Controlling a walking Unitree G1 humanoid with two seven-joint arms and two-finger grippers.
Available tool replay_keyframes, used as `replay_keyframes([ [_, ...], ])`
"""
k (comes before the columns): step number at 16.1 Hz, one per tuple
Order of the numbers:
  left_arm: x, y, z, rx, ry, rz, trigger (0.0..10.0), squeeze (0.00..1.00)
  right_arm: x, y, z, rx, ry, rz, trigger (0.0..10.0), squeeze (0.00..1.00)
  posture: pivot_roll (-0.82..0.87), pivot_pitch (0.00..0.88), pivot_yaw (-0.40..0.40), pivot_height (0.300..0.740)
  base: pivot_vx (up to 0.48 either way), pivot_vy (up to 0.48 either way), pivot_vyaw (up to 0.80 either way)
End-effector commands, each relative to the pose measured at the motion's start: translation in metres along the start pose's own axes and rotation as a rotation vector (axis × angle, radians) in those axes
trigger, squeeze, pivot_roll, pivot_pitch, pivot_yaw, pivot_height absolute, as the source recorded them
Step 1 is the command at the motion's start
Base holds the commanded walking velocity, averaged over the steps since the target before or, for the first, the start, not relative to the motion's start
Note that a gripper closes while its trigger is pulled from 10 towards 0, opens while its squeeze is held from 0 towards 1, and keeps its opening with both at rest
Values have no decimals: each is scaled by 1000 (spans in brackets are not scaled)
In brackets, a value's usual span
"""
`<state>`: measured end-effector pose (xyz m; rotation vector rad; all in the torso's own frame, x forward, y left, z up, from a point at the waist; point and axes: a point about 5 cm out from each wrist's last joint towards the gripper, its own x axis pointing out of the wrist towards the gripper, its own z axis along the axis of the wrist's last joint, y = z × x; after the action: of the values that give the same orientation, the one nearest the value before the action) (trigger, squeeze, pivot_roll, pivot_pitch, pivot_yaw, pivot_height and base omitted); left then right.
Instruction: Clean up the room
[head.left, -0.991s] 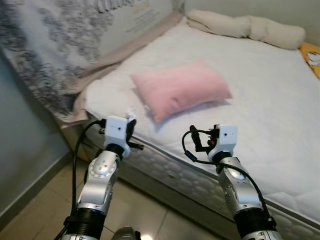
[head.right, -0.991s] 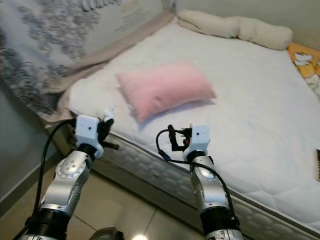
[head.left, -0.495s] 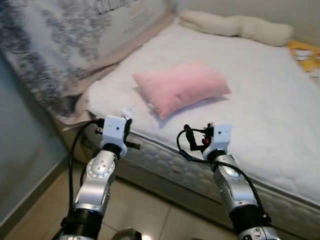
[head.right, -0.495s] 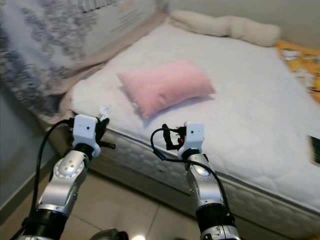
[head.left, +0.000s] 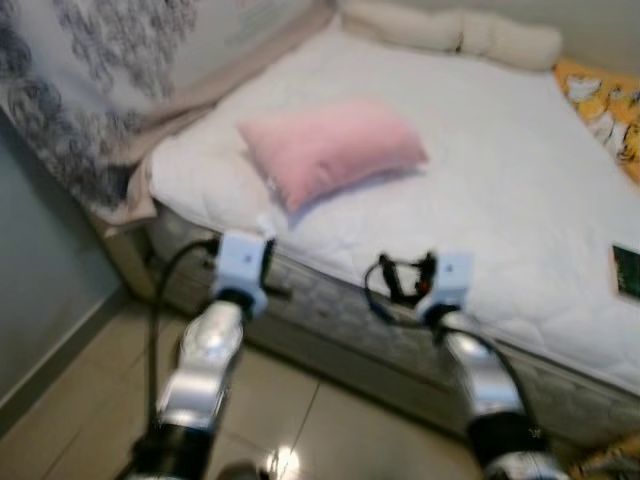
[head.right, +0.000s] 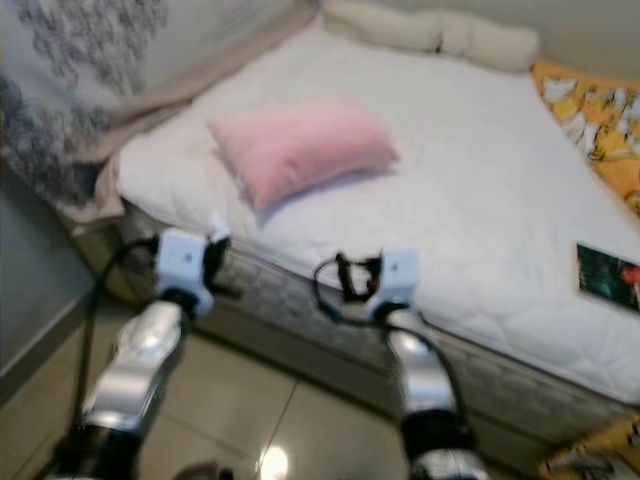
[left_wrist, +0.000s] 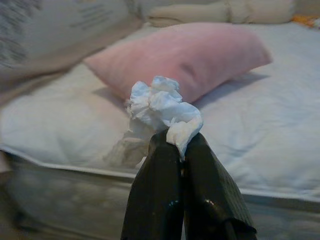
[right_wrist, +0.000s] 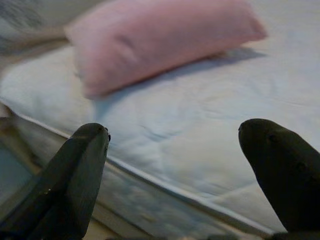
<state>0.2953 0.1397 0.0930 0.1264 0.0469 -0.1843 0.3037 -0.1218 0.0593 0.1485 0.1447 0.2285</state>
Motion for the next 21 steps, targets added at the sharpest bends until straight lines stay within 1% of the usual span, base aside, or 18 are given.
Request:
replay_keyframes([
  [1, 2, -3, 4, 15, -14, -8, 10000, 0, 0, -3, 3, -10, -8, -1, 10000, 8, 64, 0, -40, 740, 0, -480, 0],
  [6, 1, -4, 5, 10, -16, -32, 10000, 0, 1, -4, 2, -4, -6, -7, 10000, 4, 62, 0, -32, 740, 0, -480, 0],
  [8, 2, -5, 5, 18, -20, -42, 10000, 0, 1, -4, 1, -3, -5, -7, 10000, 8, 62, 0, -31, 740, 0, -480, 0],
  [11, 3, -6, 7, 54, -24, -61, 10000, 0, 3, -3, 2, -7, -7, -5, 10000, 4, 64, 0, -28, 740, 0, -480, 0],
  [17, 4, -8, 6, 50, -17, -70, 10000, 0, 3, -3, 1, -13, -2, 4, 10000, 8, 68, 0, -31, 740, 0, -480, 0],
  [18, 4, -6, 5, 29, -14, -61, 10000, 0, 3, -4, 2, -3, -8, -6, 10000, 12, 64, 0, -32, 740, 0, -480, 0],
  [19, 5, -2, 1, -3, 4, -29, 10000, 0, 3, -5, 3, -15, -11, -21, 10000, 8, 59, 0, -34, 740, 0, -480, 0],
  [20, 5, 8, -7, -92, 40, 40, 10000, 0, 2, -7, 6, -18, -31, -40, 10000, 0, 52, 0, -38, 740, 0, 0, 0],
  [21, 4, 17, -15, -157, 74, 103, 10000, 0, 2, -8, 11, -23, -61, -45, 10000, 0, 48, 0, -39, 740, 0, 0, 0],
])
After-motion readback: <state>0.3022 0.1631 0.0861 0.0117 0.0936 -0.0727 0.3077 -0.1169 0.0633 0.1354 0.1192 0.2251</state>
